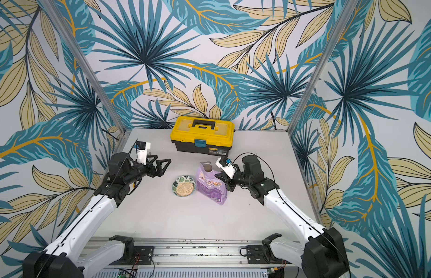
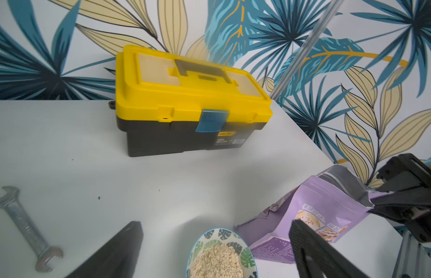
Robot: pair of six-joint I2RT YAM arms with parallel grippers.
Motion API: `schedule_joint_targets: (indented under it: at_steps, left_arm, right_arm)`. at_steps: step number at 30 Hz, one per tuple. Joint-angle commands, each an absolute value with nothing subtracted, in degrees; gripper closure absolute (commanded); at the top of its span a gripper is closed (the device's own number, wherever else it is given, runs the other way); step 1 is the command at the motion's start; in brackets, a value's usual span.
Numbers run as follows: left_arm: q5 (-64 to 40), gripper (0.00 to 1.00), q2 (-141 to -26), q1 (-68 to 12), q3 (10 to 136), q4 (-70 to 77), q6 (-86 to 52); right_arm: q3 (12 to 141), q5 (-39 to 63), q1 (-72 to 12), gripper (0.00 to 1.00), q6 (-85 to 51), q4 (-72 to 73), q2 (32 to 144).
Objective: Pour the oats into the breakfast bowl
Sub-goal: Close the oats bag at the center of the board.
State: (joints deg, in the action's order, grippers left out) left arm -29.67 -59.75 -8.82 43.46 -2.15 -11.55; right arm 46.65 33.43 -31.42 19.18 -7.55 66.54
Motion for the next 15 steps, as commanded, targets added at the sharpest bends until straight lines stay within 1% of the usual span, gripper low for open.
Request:
schedule_joint_targets:
  at_steps: [1, 3, 6, 8, 10, 12, 13, 14, 15]
  left_arm:
    - [-34.75, 0.00, -59.63, -12.73, 45.23, 1.72, -0.10]
    - [-37.83, 0.00, -59.88, -14.75, 44.49, 2.61, 5.12]
    - [-43.71, 0.01, -60.52, -16.64, 42.65, 6.45, 9.48]
    - [-46.07, 0.02, -61.47, -18.24, 42.02, 7.57, 13.01]
    - [-47.29, 0.09, -63.77, -20.16, 43.00, 6.44, 16.89]
    - [-48.73, 0.18, -67.31, -21.88, 45.55, 4.37, 19.80]
    - [-49.78, 0.25, -70.05, -22.84, 47.45, 3.17, 20.78]
    - [-50.69, 0.29, -71.89, -23.27, 48.74, 2.86, 21.16]
    - [-51.16, 0.31, -73.73, -23.58, 49.72, 3.24, 21.21]
  right_arm:
    - [50.08, 32.89, -31.05, 1.00, 26.14, -16.94, 66.73]
    - [51.63, 33.60, -30.71, 1.00, 29.96, -20.13, 66.63]
    - [52.89, 34.57, -30.21, 1.00, 33.89, -23.03, 66.05]
    - [53.22, 35.36, -30.07, 1.00, 35.99, -24.21, 65.46]
    - [53.38, 36.38, -30.14, 1.00, 37.20, -24.75, 65.02]
    - [53.14, 37.42, -30.06, 1.00, 38.35, -24.95, 64.85]
    - [53.13, 38.19, -30.12, 1.00, 39.34, -25.52, 65.06]
    - [53.17, 38.48, -30.10, 1.00, 39.72, -25.87, 65.24]
    - [53.29, 38.43, -30.09, 1.00, 39.92, -26.26, 65.42]
